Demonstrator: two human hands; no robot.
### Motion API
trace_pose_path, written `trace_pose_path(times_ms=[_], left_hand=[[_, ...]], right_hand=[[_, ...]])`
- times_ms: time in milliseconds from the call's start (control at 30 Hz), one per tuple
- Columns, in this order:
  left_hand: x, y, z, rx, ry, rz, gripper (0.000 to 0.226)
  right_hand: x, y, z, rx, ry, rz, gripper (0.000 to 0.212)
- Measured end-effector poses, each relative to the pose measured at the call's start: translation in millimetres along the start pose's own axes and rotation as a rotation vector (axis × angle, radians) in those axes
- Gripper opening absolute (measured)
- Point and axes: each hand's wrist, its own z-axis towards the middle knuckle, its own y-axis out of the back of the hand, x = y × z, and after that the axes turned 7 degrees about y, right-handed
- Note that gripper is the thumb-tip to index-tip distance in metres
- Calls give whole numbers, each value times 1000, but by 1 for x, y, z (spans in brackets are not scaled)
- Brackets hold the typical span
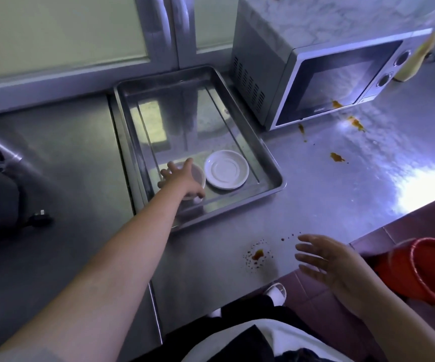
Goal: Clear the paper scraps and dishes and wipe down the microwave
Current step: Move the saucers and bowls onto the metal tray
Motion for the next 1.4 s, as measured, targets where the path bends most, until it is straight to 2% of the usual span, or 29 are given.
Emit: trace_pose_path(times_ms=[100,233,300,367,433,533,600,700,767,900,1100,1200,1400], left_hand=[[2,0,6,9,24,17,121],[2,-7,8,-20,49,41,123],[-2,-9,5,-54,57,61,123],[-13,-10,-5,-107,49,26,121],[-33,-17,-25,-195,-1,-52,112],[-74,-43,-70,-299,-154,-249,89],[-108,-69,-103,-234,-230,-466,75],[-166,-111,-153,-24,-257,-792,50],[-204,-141,-179,58,-262,-890,41],[-266,-189,-213,141,-285,-837,35],[-333,-240,-241,154,-263,-855,24],[-362,-253,-247,209,-251,-853,23],[-430,-265,-239,220,-327,-728,19]], right_hand=[[10,12,0,-10,16,12,23],[20,33,-1,86,39,-3,33],[20,47,1,100,25,31,40],[17,63,7,85,22,60,37],[15,79,18,67,11,83,26],[21,102,36,62,5,114,23],[32,121,48,77,16,162,23],[53,155,58,91,42,244,22],[65,186,65,98,69,298,21],[73,253,78,48,116,363,20],[75,349,95,-37,176,459,18],[80,388,99,-67,207,488,19],[98,447,114,-126,260,530,20]])
